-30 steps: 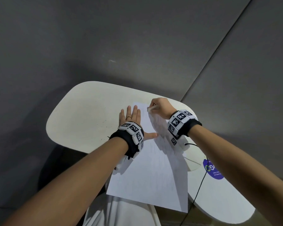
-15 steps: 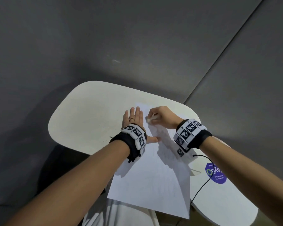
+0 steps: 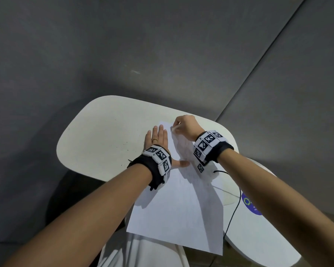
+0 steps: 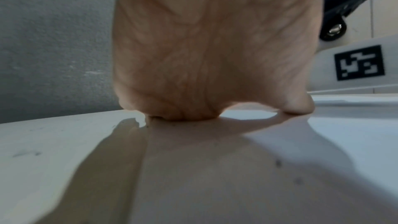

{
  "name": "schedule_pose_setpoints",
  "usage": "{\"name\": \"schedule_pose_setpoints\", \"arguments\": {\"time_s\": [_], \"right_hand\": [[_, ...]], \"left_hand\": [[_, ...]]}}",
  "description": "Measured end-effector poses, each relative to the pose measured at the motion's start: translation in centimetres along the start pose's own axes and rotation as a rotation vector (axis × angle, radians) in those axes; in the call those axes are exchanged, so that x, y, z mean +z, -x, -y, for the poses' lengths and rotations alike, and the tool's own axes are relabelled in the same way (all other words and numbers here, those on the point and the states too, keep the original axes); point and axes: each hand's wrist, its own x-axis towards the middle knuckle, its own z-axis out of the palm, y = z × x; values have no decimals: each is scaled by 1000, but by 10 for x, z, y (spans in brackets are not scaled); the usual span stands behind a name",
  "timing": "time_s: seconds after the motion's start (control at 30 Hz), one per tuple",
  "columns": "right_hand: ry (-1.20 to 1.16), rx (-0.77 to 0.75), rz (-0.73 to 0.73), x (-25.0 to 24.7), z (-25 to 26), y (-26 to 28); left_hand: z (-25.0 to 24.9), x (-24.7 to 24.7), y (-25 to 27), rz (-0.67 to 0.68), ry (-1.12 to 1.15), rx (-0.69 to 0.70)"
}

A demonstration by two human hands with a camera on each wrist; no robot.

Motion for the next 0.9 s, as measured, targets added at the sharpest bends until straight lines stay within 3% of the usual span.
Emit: {"name": "schedule_pose_setpoints", "arguments": {"time_s": [0.07, 0.23, 0.4, 0.57, 0.73, 0.9], "right_hand": [[-11, 14, -25, 5, 2, 0], [72, -59, 156, 2, 10, 18], [10, -6, 15, 6, 13, 0], [53, -61, 139, 4, 10, 19], [-19, 27, 1, 5, 14, -9], [20, -48, 68, 8, 6, 23]], "left_hand": [[1, -1, 0, 8, 22, 3], [1, -2, 2, -9, 16, 2], [2, -3, 1, -4, 30, -3], [2, -1, 3, -21, 20, 15], [5, 0, 0, -2, 32, 5], [2, 0, 3, -21, 14, 12]]}}
